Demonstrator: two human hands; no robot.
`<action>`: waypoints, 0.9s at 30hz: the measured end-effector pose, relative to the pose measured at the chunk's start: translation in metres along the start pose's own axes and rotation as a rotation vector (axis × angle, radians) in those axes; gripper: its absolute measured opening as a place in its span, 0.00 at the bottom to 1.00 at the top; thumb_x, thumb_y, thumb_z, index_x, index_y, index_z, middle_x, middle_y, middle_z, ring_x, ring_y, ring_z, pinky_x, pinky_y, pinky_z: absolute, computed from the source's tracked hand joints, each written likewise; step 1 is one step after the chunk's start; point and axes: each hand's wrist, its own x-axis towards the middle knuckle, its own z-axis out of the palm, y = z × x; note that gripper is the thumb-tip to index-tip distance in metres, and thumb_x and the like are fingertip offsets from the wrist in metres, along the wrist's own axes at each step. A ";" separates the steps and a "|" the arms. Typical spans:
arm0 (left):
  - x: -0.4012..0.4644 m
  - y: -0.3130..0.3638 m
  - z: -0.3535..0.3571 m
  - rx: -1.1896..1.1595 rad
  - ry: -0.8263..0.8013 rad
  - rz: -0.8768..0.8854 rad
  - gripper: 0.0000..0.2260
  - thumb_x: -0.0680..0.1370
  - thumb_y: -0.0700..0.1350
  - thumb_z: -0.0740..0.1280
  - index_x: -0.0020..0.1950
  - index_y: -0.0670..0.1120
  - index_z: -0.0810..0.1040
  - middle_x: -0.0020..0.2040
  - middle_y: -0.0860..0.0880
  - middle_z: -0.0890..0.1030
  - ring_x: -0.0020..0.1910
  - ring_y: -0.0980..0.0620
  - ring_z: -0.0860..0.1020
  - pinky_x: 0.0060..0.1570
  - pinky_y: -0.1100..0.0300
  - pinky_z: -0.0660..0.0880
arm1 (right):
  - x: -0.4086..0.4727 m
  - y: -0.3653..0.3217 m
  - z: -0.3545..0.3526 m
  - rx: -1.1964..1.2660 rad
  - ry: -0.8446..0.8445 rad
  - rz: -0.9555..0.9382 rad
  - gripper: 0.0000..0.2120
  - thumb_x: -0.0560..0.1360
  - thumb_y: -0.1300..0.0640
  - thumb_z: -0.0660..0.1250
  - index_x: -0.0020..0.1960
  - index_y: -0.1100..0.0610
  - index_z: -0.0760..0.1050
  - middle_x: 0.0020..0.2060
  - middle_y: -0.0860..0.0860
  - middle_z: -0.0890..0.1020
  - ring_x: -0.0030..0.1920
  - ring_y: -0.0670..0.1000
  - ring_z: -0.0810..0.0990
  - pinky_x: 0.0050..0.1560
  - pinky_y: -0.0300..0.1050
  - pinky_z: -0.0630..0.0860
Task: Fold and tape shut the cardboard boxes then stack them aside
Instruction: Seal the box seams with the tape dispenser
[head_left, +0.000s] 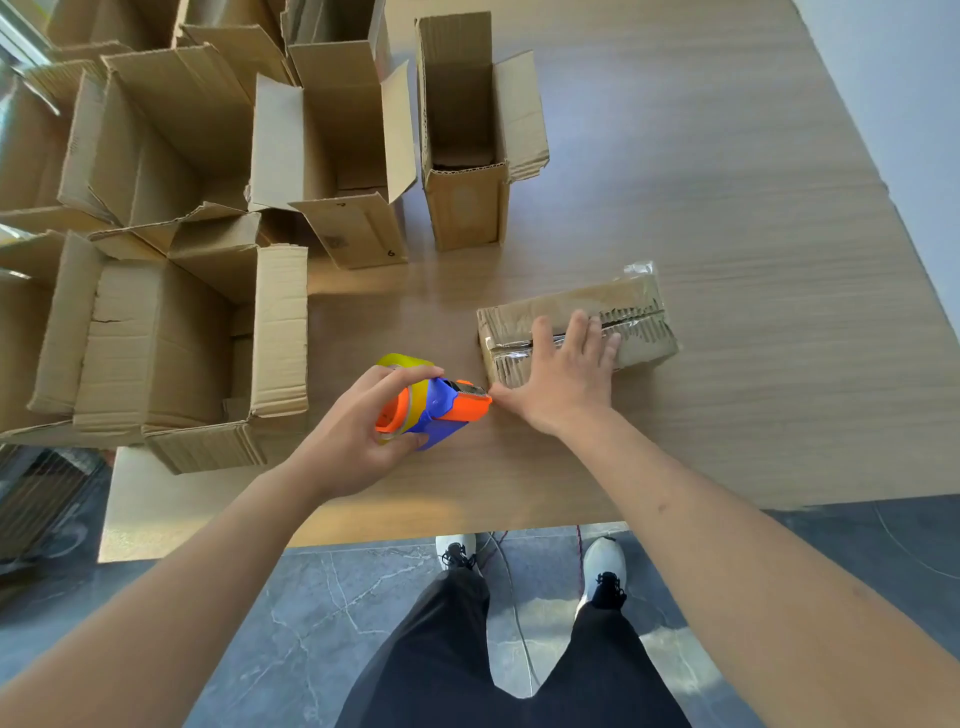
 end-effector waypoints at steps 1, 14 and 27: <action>-0.001 0.001 0.000 -0.006 -0.005 0.007 0.32 0.74 0.40 0.76 0.74 0.59 0.71 0.61 0.63 0.72 0.59 0.59 0.74 0.58 0.68 0.67 | 0.000 0.004 -0.002 -0.005 -0.012 -0.042 0.50 0.66 0.26 0.66 0.77 0.52 0.53 0.78 0.66 0.50 0.80 0.68 0.45 0.79 0.68 0.42; 0.006 0.023 0.004 -0.010 -0.075 0.039 0.34 0.73 0.36 0.76 0.73 0.61 0.72 0.60 0.66 0.72 0.58 0.56 0.74 0.57 0.67 0.68 | -0.004 0.079 -0.027 -0.299 -0.264 -0.664 0.49 0.65 0.48 0.80 0.77 0.51 0.56 0.82 0.55 0.37 0.82 0.59 0.35 0.80 0.54 0.40; 0.002 0.050 0.019 -0.014 -0.074 0.043 0.34 0.72 0.36 0.77 0.73 0.60 0.72 0.62 0.60 0.74 0.62 0.56 0.74 0.59 0.69 0.67 | -0.032 0.060 -0.061 0.965 -0.324 -0.470 0.08 0.78 0.54 0.74 0.55 0.56 0.86 0.47 0.51 0.88 0.46 0.48 0.84 0.52 0.46 0.81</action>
